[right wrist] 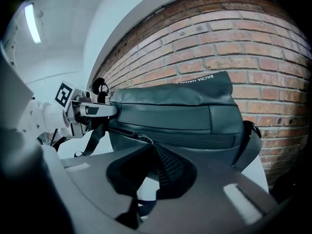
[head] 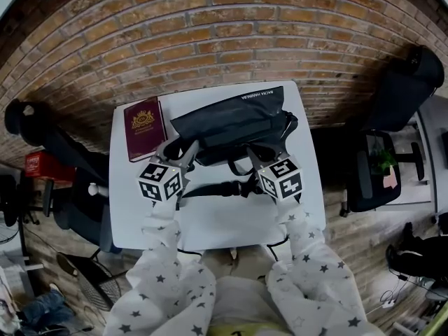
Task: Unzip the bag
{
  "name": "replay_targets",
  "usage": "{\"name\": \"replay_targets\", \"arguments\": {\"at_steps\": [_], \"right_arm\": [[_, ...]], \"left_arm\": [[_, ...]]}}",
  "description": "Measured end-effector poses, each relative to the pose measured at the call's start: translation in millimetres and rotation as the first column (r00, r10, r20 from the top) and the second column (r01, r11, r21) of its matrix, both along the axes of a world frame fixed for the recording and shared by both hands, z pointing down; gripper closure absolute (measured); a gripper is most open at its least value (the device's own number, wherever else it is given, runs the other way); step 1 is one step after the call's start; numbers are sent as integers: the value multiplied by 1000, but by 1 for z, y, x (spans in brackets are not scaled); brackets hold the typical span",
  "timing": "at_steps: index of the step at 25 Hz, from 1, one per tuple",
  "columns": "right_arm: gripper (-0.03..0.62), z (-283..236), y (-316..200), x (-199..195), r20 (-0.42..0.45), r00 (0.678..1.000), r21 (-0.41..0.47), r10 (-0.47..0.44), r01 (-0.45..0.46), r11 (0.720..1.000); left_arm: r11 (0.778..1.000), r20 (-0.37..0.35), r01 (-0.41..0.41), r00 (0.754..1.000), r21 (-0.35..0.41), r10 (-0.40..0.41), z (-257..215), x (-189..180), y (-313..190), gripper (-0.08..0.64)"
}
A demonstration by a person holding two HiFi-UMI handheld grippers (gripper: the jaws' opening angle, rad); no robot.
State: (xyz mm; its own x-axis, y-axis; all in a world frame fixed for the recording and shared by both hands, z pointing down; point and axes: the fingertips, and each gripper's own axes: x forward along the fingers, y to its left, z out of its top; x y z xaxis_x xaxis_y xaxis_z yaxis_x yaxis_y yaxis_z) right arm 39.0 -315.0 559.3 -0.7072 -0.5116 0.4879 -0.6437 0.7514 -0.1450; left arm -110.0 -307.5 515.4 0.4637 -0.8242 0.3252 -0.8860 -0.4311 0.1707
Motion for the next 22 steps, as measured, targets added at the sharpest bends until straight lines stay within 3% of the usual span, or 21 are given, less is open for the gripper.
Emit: {"name": "replay_targets", "arguments": {"at_steps": [22], "right_arm": [[575,-2,-20,34,-17,985,23,171,-170,985]], "left_arm": [[999,-9,40,999,7,-40,1,-3,-1,420]]}}
